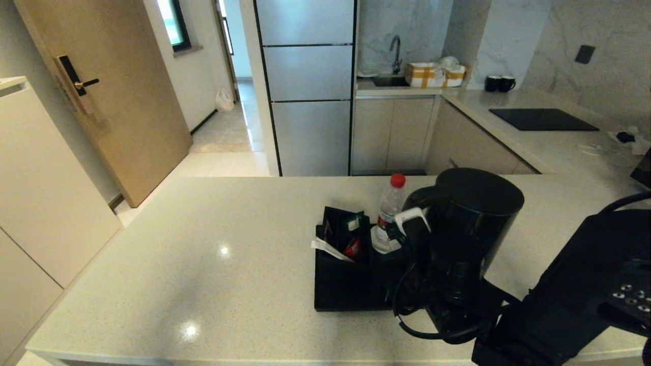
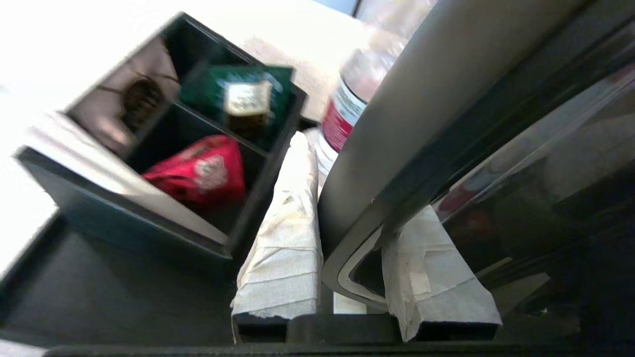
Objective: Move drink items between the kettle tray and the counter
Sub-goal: Return the kettle to its original position
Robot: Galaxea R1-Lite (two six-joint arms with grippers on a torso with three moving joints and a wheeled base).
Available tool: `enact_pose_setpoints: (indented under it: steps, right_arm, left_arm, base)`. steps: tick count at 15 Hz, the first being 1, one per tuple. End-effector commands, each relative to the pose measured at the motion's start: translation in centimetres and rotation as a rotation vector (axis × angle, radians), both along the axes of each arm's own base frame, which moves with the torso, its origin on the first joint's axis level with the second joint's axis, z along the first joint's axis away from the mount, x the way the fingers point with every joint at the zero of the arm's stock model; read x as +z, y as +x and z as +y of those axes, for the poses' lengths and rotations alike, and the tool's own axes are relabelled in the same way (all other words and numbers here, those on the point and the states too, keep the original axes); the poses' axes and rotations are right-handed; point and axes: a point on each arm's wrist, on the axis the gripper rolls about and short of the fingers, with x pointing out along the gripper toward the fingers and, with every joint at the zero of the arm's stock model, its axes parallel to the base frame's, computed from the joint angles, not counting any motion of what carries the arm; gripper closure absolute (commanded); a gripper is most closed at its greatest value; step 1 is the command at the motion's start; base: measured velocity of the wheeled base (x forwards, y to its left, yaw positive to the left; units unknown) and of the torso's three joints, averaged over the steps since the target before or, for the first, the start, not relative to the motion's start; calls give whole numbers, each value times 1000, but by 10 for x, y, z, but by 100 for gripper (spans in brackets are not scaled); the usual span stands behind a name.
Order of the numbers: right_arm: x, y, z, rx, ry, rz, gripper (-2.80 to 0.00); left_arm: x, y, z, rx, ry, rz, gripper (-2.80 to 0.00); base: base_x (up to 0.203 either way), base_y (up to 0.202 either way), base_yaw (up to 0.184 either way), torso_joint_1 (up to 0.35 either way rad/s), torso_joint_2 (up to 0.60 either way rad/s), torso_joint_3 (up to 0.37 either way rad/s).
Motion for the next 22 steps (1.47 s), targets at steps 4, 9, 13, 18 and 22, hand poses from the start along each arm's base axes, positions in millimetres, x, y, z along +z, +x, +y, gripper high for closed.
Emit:
enact_pose_setpoints:
  steps: [4, 9, 13, 18, 22]
  right_arm:
    - [-18, -5, 3, 9, 29, 51, 0]
    - [-29, -9, 5, 32, 57, 80, 0]
    - [-22, -9, 12, 50, 77, 57, 0]
    - [-4, -4, 15, 51, 99, 28, 0]
    - [-18, 5, 17, 49, 81, 52, 0]
  left_arm:
    - [0, 0, 0, 0, 0, 1, 0]
    - [0, 0, 0, 1, 0, 1, 0]
    - [0, 0, 0, 0, 0, 1, 0]
    - [0, 0, 0, 0, 0, 1, 0]
    - [0, 0, 0, 0, 0, 2, 0]
  base:
    - [0, 0, 0, 0, 0, 0]
    - [0, 0, 0, 0, 0, 0]
    - [0, 0, 0, 0, 0, 0]
    - [0, 0, 0, 0, 0, 0]
    - [0, 0, 0, 0, 0, 0]
